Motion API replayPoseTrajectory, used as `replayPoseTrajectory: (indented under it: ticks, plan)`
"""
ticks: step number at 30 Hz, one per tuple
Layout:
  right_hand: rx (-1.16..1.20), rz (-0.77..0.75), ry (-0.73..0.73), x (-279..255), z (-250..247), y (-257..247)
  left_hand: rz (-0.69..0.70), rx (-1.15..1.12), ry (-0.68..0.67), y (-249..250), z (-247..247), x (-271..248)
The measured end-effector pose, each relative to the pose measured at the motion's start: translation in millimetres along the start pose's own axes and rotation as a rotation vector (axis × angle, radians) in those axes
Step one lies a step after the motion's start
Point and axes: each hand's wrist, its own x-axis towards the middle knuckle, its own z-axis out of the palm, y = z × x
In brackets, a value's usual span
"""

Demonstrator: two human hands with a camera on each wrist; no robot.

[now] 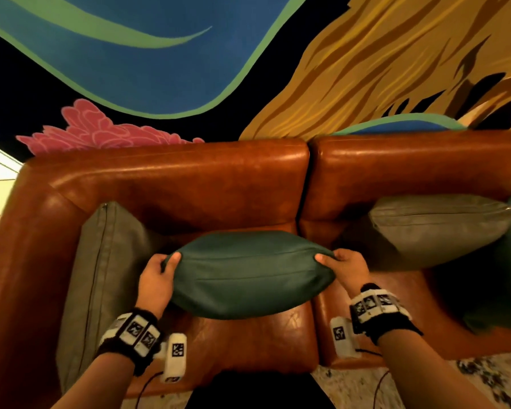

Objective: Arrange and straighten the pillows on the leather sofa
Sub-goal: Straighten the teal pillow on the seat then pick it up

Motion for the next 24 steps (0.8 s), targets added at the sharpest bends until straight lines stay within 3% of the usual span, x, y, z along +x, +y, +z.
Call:
replayPoseTrajectory:
  ticks: [2, 4, 6, 7, 9, 11, 13, 15, 18, 24]
  plan:
    - [-0.280, 0.050, 0.214, -1.1, 16.9, -1.6, 0.016, 0.060, 0.024, 4.7, 16.9, -4.2]
    - [-0.394, 0.014, 0.451, -15.2, 36.8, -12.3, 0.050, 0.039, 0.042, 12.6, 30.6, -9.6]
    - [-0.560, -0.212, 0.526, -35.0, 67.6, -26.4, 0.045, 0.028, 0.065, 17.4, 37.4, -13.5]
    - [-0.647, -0.394, 0.452, -43.7, 90.2, -32.1, -0.003, 0.055, 0.057, 19.3, 39.2, -14.2]
    - [-0.758, -0.731, 0.153, -65.4, 146.8, -46.2, -0.082, 0.141, 0.010, 19.4, 42.0, -14.4]
    - [-0.786, -0.901, -0.153, -81.6, 197.3, -57.0, -0.042, 0.189, -0.021, 15.8, 43.6, -13.4]
    - [-0.814, -0.903, -0.285, -78.8, 220.3, -59.6, 0.049, 0.206, -0.032, 14.1, 40.9, -12.3]
    - [-0.907, -0.887, -0.223, -60.7, 220.4, -49.9, 0.077, 0.221, -0.024, 4.9, 33.3, -3.4]
    - [-1.023, -0.792, -0.116, -28.7, 180.1, -22.0, 0.009, 0.183, -0.055, -9.9, 22.3, 9.9]
    - [-0.963, -0.383, 0.089, 10.5, 72.0, 14.1, -0.054, 0.092, -0.089, 2.7, 31.2, 9.4]
